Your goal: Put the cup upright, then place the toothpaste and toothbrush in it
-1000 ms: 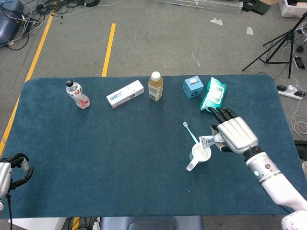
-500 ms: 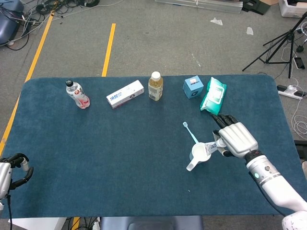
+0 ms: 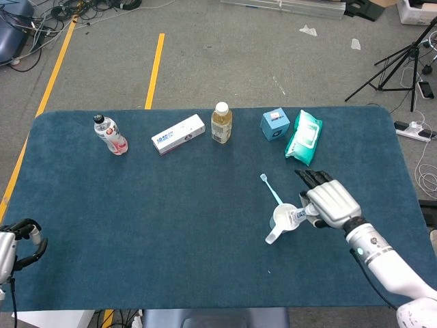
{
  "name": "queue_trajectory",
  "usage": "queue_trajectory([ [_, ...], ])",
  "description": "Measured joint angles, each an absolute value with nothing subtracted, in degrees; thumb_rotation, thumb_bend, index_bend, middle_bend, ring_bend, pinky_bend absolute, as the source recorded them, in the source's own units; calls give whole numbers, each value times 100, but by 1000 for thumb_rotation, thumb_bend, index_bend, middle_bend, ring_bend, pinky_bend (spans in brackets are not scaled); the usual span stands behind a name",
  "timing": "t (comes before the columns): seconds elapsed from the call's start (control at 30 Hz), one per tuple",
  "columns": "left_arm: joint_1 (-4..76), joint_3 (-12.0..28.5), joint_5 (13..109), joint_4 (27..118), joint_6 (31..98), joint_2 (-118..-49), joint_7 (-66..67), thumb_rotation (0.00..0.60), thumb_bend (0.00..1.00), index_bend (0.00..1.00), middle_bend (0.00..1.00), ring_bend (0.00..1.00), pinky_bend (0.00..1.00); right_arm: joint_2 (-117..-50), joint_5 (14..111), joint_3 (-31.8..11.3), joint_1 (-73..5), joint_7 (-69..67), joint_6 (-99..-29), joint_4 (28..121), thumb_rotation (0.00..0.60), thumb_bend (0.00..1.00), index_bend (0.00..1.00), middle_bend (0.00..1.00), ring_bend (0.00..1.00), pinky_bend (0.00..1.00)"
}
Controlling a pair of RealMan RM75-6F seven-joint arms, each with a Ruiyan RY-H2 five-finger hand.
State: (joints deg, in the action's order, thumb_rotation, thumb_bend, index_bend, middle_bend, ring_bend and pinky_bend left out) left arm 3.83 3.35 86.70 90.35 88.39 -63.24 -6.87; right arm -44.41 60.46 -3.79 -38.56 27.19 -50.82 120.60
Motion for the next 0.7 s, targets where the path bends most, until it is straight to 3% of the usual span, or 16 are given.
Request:
queue_trajectory([
  [0.4,368,345,8667,9037,8864,-6292,-753,600,355,570,471,541,520,-5126,5606,-237,-4127,2953,-4778,11461,600,284,619,0,0,117],
  [0.7,355,347,8683,9045,8897,-6272,-777,600,355,570,471,541,520,-5371,5513,-131,-4244,2966,-4709,11278,600,260,504,0,0,117],
])
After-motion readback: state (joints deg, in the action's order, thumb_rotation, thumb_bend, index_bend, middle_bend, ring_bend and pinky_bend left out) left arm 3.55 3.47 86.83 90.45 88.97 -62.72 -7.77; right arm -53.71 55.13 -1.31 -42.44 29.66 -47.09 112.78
